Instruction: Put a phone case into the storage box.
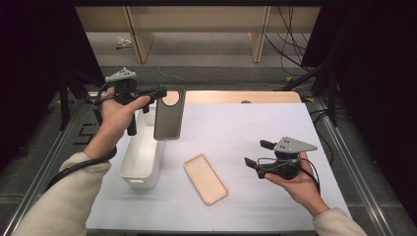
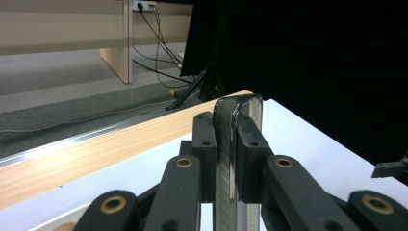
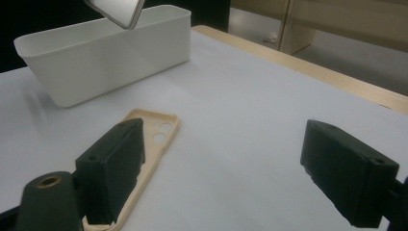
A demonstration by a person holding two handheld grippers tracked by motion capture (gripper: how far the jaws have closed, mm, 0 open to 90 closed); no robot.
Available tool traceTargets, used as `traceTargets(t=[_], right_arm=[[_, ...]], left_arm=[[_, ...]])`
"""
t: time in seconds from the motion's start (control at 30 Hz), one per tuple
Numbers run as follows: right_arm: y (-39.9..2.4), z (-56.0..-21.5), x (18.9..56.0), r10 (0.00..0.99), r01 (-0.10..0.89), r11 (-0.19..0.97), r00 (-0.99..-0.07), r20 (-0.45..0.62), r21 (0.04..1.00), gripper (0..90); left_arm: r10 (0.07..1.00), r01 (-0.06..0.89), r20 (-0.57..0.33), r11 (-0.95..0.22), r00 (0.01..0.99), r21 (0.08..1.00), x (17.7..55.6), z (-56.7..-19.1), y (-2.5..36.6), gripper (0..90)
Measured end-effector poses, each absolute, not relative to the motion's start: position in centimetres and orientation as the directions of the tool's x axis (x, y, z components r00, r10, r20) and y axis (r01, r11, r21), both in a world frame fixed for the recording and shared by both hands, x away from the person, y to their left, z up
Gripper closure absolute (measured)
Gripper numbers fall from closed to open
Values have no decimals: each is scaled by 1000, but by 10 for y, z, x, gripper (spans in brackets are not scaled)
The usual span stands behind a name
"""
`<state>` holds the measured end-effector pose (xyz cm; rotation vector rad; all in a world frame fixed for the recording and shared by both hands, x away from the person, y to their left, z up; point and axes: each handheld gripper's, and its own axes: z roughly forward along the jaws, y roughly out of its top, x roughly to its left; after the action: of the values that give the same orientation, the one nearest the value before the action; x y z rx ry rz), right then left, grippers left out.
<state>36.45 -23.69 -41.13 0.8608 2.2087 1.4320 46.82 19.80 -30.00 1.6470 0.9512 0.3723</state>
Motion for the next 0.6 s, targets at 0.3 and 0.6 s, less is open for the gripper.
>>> traceTargets(t=[0.3,0.6], right_arm=[[-237,-412,365,669,291,299,-743,18,909,166],[-237,-412,365,669,291,299,-743,18,909,166]], left_arm=[[758,381,-227,-30,611,924,472,-297,209,807],[769,376,-217,-33,601,926,477,-295,220,806]])
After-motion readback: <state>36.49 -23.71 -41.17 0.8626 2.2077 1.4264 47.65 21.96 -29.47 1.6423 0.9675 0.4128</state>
